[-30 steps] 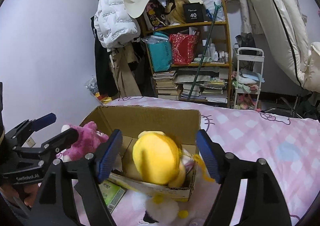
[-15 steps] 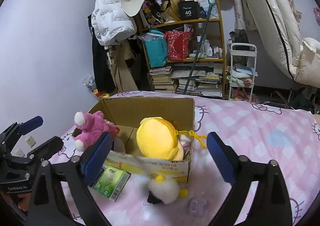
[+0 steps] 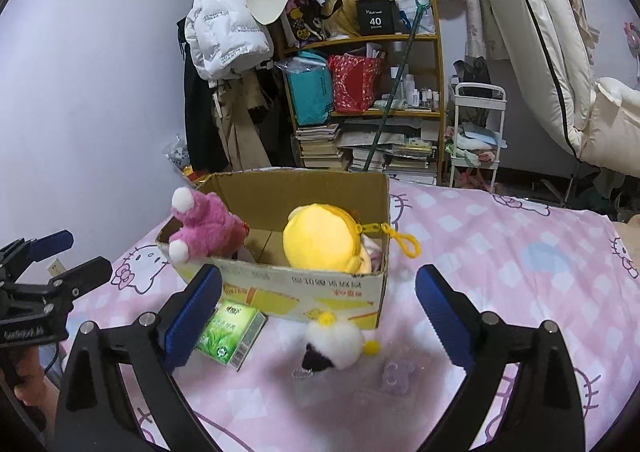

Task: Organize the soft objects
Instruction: 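Lower the left tool to the black tissue pack while the right tool reaches the white chick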

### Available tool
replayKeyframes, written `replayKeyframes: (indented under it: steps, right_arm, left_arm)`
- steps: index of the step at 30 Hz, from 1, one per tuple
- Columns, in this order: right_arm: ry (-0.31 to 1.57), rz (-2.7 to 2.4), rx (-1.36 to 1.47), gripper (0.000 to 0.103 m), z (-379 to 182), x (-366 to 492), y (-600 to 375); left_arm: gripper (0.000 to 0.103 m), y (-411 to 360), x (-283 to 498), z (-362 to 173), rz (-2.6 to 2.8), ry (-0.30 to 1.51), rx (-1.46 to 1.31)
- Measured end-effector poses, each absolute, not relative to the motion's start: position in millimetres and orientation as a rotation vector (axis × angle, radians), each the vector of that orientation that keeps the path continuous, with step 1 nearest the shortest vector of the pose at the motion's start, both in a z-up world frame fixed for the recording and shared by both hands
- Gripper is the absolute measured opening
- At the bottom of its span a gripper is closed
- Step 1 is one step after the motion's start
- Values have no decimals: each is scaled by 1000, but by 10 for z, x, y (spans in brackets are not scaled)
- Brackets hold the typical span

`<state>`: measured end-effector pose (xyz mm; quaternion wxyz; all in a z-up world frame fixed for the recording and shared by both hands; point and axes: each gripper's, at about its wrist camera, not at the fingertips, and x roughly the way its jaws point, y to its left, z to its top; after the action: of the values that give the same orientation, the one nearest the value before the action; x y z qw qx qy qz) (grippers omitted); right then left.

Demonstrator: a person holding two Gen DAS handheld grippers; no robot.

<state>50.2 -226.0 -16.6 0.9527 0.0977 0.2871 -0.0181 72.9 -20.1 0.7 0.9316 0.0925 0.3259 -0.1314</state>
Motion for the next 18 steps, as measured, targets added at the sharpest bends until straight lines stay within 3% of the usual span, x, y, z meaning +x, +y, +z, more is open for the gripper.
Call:
replayKeyframes:
  steps: [18]
  right_arm:
    - [682,-66,166,102,-488,756,-2210]
  left_arm:
    - [93,-211,1162,-452,-234,890,185]
